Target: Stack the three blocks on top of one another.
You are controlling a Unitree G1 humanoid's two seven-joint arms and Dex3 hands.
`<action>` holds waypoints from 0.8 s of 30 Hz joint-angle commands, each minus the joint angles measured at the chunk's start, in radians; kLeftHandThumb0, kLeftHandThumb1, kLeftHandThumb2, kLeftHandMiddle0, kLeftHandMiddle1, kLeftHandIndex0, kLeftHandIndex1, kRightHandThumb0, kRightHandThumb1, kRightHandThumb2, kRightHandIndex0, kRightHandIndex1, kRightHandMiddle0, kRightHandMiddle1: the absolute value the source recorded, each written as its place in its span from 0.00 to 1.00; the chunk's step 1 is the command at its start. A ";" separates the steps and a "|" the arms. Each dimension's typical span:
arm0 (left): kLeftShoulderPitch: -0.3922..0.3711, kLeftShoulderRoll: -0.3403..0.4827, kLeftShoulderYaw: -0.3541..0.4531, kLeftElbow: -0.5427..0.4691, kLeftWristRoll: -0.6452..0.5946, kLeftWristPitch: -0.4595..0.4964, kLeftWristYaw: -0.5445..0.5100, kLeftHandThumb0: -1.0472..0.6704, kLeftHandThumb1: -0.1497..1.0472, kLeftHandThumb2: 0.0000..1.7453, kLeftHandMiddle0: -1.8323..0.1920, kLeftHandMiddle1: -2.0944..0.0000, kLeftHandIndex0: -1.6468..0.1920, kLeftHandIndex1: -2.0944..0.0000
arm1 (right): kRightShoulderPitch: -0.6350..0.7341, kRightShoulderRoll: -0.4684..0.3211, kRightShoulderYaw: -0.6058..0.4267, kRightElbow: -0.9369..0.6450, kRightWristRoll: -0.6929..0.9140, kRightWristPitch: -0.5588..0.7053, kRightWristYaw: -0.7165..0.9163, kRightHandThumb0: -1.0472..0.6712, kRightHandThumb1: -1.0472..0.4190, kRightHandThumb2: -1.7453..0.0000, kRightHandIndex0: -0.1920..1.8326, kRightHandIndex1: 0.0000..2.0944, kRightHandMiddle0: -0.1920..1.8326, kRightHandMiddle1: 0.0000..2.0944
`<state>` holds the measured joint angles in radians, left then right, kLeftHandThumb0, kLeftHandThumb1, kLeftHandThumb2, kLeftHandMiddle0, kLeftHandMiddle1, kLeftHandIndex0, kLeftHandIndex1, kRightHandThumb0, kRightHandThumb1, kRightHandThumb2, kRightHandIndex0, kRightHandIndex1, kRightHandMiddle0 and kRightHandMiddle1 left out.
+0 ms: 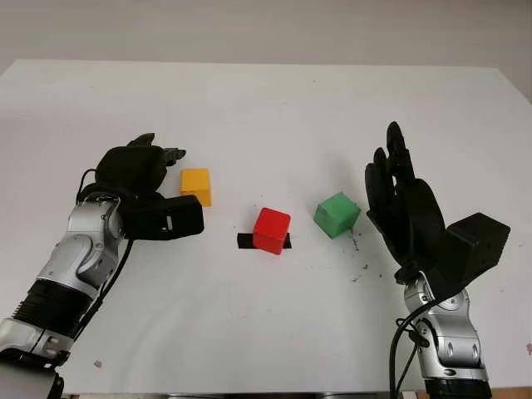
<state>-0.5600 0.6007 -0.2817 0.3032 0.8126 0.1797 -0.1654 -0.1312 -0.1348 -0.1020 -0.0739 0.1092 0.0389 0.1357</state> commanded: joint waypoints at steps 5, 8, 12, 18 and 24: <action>0.001 -0.021 0.076 0.011 -0.183 -0.077 -0.026 0.20 0.91 0.03 0.81 0.97 0.61 0.84 | -0.007 -0.008 -0.006 -0.017 0.004 0.004 0.000 0.14 0.00 0.74 0.02 0.02 0.03 0.03; 0.002 -0.019 0.098 0.011 -0.254 -0.089 -0.065 0.20 0.93 0.03 0.81 0.97 0.72 0.63 | -0.004 -0.011 -0.007 -0.015 0.004 -0.002 0.003 0.13 0.00 0.74 0.02 0.03 0.03 0.03; -0.004 -0.017 0.118 0.019 -0.329 -0.096 -0.117 0.20 0.94 0.03 0.82 0.98 0.76 0.60 | -0.004 -0.010 -0.007 -0.020 0.002 0.010 -0.003 0.13 0.00 0.75 0.02 0.03 0.04 0.03; -0.012 -0.014 0.132 0.038 -0.399 -0.119 -0.156 0.22 0.94 0.03 0.83 0.98 0.77 0.60 | -0.004 -0.008 -0.007 -0.023 0.005 0.020 -0.009 0.14 0.00 0.76 0.02 0.03 0.04 0.03; 0.003 0.021 0.060 0.018 -0.218 -0.110 -0.032 0.33 0.96 0.03 0.79 0.97 0.73 0.54 | -0.004 -0.011 -0.007 -0.018 0.002 0.005 -0.008 0.15 0.00 0.75 0.02 0.03 0.04 0.03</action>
<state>-0.5595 0.5972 -0.1953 0.3372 0.5491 0.0636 -0.2214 -0.1311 -0.1368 -0.1022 -0.0798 0.1114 0.0549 0.1265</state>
